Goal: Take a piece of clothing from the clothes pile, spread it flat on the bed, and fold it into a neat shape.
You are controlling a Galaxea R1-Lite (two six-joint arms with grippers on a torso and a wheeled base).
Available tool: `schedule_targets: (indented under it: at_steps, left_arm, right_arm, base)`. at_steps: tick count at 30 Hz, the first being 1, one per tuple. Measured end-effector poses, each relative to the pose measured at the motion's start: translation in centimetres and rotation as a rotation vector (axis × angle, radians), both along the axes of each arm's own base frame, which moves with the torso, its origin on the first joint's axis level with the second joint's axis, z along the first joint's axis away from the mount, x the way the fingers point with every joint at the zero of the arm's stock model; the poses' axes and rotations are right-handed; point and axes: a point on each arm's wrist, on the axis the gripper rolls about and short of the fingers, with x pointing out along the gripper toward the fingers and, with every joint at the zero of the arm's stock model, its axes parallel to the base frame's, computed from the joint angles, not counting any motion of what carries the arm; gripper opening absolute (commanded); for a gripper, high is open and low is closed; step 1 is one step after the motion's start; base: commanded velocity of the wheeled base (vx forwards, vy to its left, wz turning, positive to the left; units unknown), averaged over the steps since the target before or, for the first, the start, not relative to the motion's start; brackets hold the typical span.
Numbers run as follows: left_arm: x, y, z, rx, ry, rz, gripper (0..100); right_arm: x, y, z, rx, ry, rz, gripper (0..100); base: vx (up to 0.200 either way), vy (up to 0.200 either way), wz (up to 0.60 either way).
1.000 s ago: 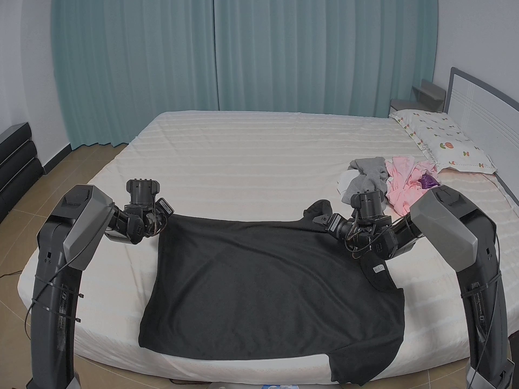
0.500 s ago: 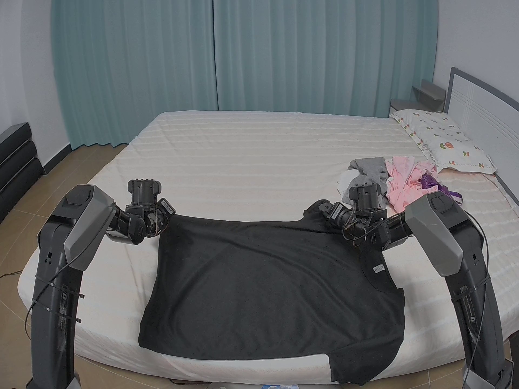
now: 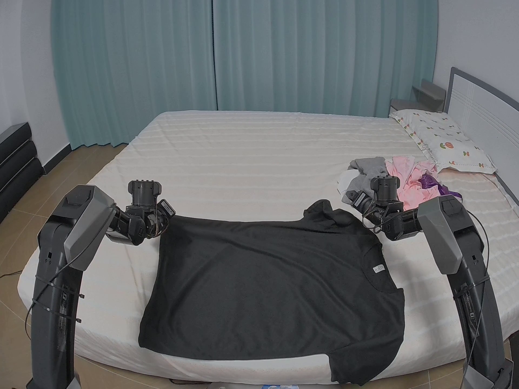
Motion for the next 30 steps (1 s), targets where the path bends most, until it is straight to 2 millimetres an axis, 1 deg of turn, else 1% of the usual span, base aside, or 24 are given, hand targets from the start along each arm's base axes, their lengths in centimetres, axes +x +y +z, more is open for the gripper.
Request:
schedule_targets:
  at_steps: [3, 8, 16, 19, 20, 27, 30]
  left_arm:
    - [0.0, 0.1, 0.0, 0.0, 0.0, 0.001, 0]
    - [0.0, 0.2, 0.0, 0.0, 0.0, 0.004, 0]
    - [0.0, 0.3, -0.1, 0.0, 0.002, 0.006, 0]
    - [0.0, 0.3, -0.2, 0.001, 0.005, 0.005, 0]
    - [0.0, 0.3, -0.2, 0.001, 0.006, 0.005, 0]
    - [0.0, 0.3, -0.3, 0.004, 0.007, 0.003, 0]
    - [0.1, 0.3, -0.3, 0.005, 0.003, 0.002, 0]
  right_arm:
    - [0.0, -0.2, -0.1, -0.029, 0.001, 0.021, 100]
    - [-0.4, -0.5, -0.9, -0.049, 0.018, 0.055, 100]
    - [-1.8, 0.0, -2.1, -0.089, 0.016, 0.17, 100]
    - [-2.1, 0.2, -2.3, -0.107, 0.022, 0.189, 100]
    - [-2.1, 0.2, -2.4, -0.109, 0.023, 0.189, 0]
    - [-2.2, 0.2, -2.3, -0.104, 0.025, 0.187, 0]
    - [-2.0, 0.0, -1.9, -0.095, 0.01, 0.18, 0]
  base:
    - [0.0, 0.0, 0.0]
    - [0.0, 0.0, 0.0]
    - [0.0, 0.0, 0.0]
    - [0.0, 0.0, 0.0]
    - [0.0, 0.0, 0.0]
    - [0.0, 0.0, 0.0]
    - [0.0, 0.0, 0.0]
